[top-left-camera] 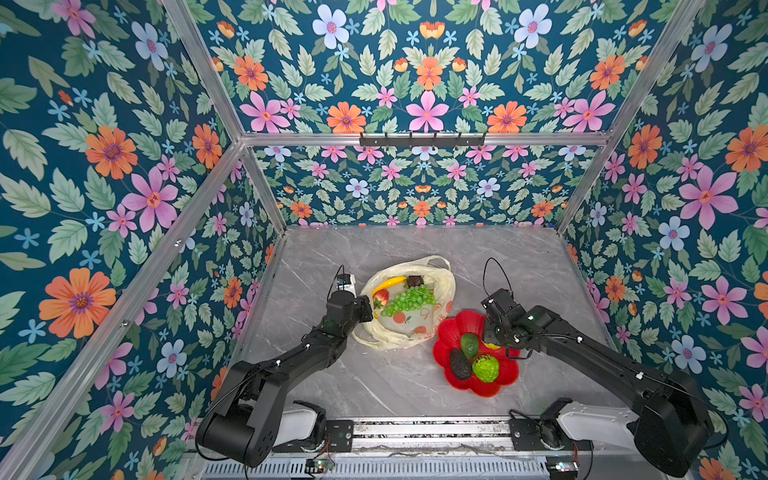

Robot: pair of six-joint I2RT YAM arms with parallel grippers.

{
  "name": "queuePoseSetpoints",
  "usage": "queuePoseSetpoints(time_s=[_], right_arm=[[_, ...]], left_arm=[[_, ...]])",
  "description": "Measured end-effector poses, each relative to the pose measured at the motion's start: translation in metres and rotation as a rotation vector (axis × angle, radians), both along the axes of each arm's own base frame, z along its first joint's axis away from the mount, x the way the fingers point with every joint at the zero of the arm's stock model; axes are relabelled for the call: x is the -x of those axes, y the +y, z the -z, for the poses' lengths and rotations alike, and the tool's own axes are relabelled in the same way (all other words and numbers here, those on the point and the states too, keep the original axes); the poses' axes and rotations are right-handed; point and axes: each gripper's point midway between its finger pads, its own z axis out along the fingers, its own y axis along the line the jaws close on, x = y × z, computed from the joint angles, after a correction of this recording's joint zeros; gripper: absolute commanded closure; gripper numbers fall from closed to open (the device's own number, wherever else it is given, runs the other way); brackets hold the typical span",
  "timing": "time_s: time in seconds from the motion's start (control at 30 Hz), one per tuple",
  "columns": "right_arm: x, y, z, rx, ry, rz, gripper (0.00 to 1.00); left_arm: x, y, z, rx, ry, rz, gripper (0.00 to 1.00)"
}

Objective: Take fruits out of the plastic bag
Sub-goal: Place the fruit on the plate.

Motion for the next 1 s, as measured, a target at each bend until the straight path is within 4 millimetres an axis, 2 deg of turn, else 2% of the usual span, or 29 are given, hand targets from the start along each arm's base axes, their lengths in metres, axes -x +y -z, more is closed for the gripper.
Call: queuePoseSetpoints(time_s=[0.53,1.0], right_arm=[[0.001,0.002,0.028,-0.018,0.033,0.048,0.38],[0.01,0.012,0.032,-0.077,0.068,0.064,0.38]], left_arm=[[0.0,0.0,0.0,-0.001,0.0,0.001,1.0],[0.0,0.0,0.002,-0.003,0.006,0.002,1.0]])
